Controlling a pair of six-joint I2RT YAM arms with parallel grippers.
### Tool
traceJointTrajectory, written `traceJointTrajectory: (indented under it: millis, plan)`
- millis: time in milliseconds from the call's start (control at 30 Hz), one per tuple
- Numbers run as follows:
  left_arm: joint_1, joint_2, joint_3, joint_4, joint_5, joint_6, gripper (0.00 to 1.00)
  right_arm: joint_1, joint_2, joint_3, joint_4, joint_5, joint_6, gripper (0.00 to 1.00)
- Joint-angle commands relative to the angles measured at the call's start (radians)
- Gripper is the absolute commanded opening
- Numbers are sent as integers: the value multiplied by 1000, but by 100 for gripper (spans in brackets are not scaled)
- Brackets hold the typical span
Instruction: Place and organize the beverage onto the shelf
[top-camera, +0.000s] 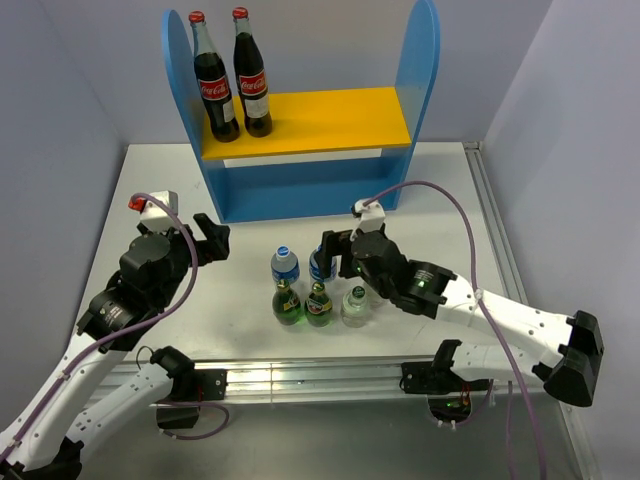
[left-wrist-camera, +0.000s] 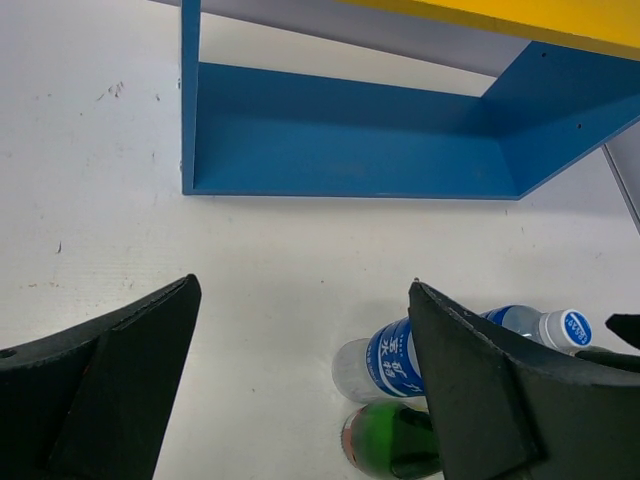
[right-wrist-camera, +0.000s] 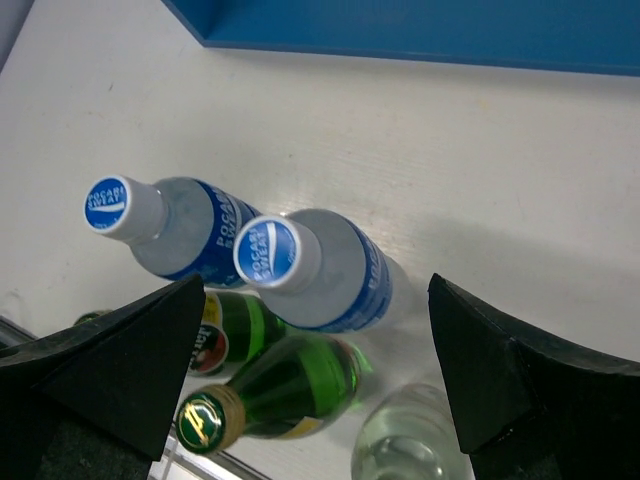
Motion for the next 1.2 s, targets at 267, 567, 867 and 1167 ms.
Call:
traceJointTrajectory:
  millis: [267, 567, 867, 1167]
  plan:
    - [-4, -8, -7, 26, 4, 22, 91, 6, 93, 50, 153, -6, -9, 100]
    - [-4, -8, -7, 26, 7, 22, 90, 6, 133, 39, 182, 10, -14, 86]
    - [-4, -13, -10, 28, 13, 22, 90, 6, 151, 20, 187, 36, -20, 59]
    - [-4, -11, -7, 25, 10, 22, 90, 6, 166, 1, 193, 42, -15, 45]
